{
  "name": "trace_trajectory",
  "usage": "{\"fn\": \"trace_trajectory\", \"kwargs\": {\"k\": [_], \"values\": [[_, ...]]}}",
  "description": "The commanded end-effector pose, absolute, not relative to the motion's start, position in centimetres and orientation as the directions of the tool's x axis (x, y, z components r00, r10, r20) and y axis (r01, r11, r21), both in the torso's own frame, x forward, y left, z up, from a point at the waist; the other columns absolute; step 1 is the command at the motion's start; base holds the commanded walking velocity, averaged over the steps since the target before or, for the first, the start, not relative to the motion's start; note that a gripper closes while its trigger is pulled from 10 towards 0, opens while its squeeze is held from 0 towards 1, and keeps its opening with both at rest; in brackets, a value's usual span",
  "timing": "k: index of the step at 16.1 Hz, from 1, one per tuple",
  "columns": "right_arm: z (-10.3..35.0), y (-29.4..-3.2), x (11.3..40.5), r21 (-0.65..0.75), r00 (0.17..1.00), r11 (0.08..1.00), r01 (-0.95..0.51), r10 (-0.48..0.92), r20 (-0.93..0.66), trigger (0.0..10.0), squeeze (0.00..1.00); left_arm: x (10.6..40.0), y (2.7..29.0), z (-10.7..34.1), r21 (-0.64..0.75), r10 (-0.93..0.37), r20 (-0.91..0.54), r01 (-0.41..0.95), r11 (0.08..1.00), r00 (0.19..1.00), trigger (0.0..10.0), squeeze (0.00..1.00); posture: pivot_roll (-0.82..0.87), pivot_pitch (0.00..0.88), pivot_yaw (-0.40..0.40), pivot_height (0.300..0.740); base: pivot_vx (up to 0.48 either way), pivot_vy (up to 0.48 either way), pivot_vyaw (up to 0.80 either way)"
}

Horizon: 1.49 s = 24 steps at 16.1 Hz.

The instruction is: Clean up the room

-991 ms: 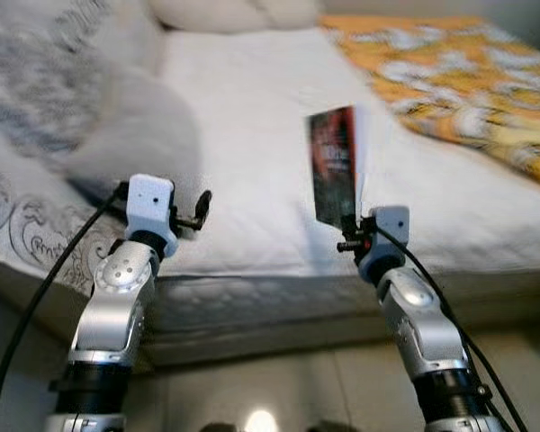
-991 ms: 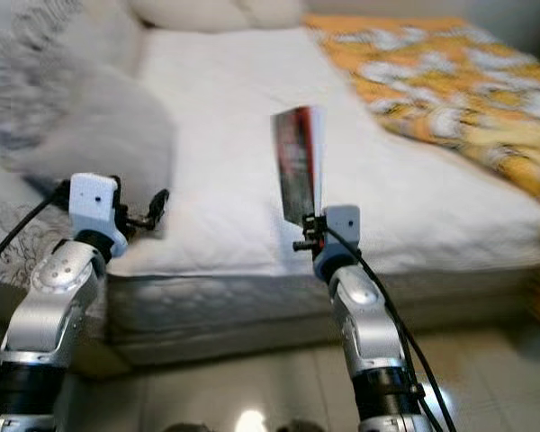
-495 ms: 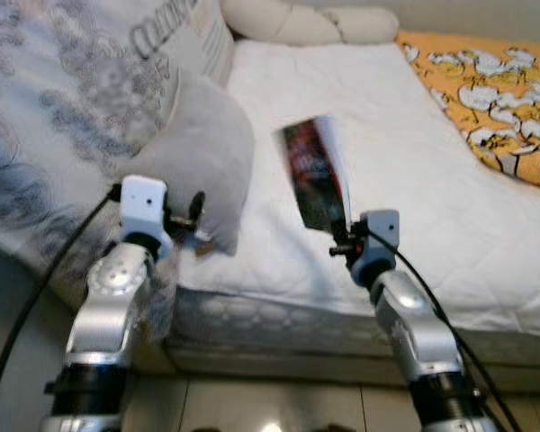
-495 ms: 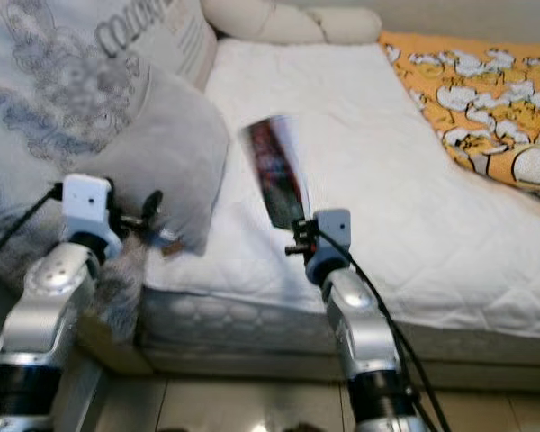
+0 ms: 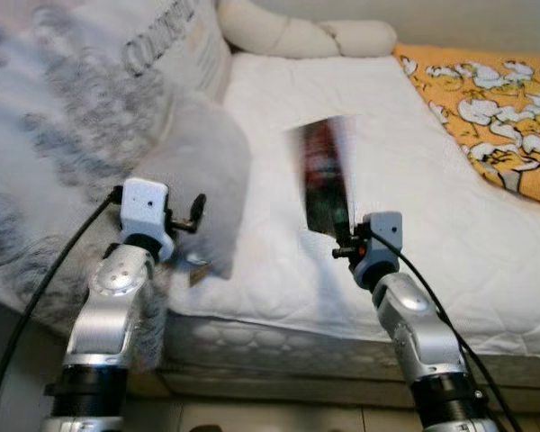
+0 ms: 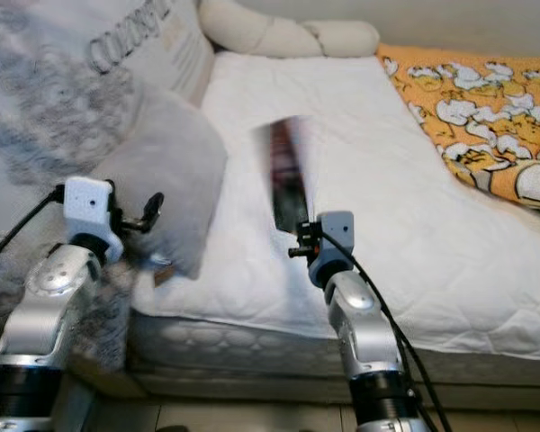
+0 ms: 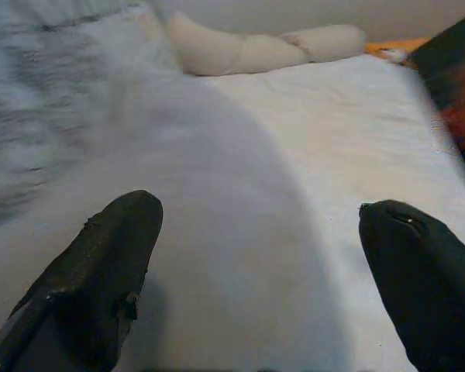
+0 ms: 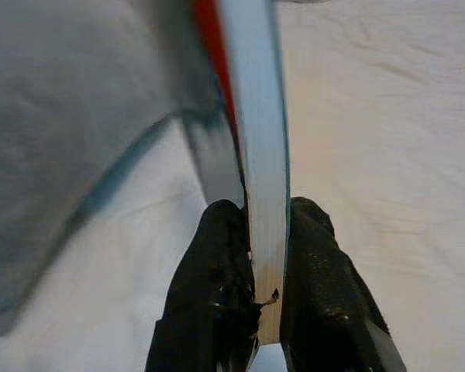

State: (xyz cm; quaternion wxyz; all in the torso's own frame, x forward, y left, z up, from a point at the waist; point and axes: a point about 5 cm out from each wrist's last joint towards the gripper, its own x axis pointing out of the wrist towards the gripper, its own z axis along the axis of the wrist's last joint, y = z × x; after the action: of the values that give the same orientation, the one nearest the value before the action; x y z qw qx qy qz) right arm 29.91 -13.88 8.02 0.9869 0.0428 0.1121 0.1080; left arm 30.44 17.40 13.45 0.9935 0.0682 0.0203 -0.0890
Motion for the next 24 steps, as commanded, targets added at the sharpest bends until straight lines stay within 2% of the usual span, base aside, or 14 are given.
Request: {"fn": "trace_trajectory", "kwargs": {"k": [1,17,20,21,24], "values": [[9.3,-14.1,30.4,0.109,0.966,0.976,-0.19,0.206,-0.158,10.0,0.0,30.6,17.3,13.9,0.142,-0.189,-0.038,0.193,0.971,0.981,10.0,0.2,0.11,0.0,-0.017,0.74,0.341,0.0,0.0],[9.9,-14.1,30.4,0.114,0.966,0.973,-0.203,0.217,-0.138,10.0,0.0,30.2,17.2,13.6,0.135,-0.224,-0.072,0.232,0.963,0.972,10.0,0.18,0.1,0.0,-0.012,0.74,0.318,0.0,0.0],[10.2,-13.4,30.3,0.162,0.962,0.962,-0.219,0.24,-0.129,10.0,0.0,29.2,16.2,13.4,0.135,-0.33,-0.086,0.339,0.931,0.94,10.0,0.18,0.07,0.0,0.007,0.74,0.0,0.0,0.0],[9.9,-12.7,30.9,0.217,0.946,0.945,-0.243,0.281,-0.162,10.0,0.0,28.7,15.5,13.4,0.141,-0.415,-0.105,0.426,0.894,0.904,10.0,0.16,0.07,0.0,0.014,0.74,0.0,0.0,0.0],[9.4,-11.8,32.2,0.287,0.9,0.91,-0.298,0.369,-0.233,10.0,0.0,28.2,15.2,13.9,0.149,-0.477,-0.118,0.491,0.858,0.871,10.0,0.17,0.08,0.0,0.019,0.74,0.0,0.0,0.0]]}}
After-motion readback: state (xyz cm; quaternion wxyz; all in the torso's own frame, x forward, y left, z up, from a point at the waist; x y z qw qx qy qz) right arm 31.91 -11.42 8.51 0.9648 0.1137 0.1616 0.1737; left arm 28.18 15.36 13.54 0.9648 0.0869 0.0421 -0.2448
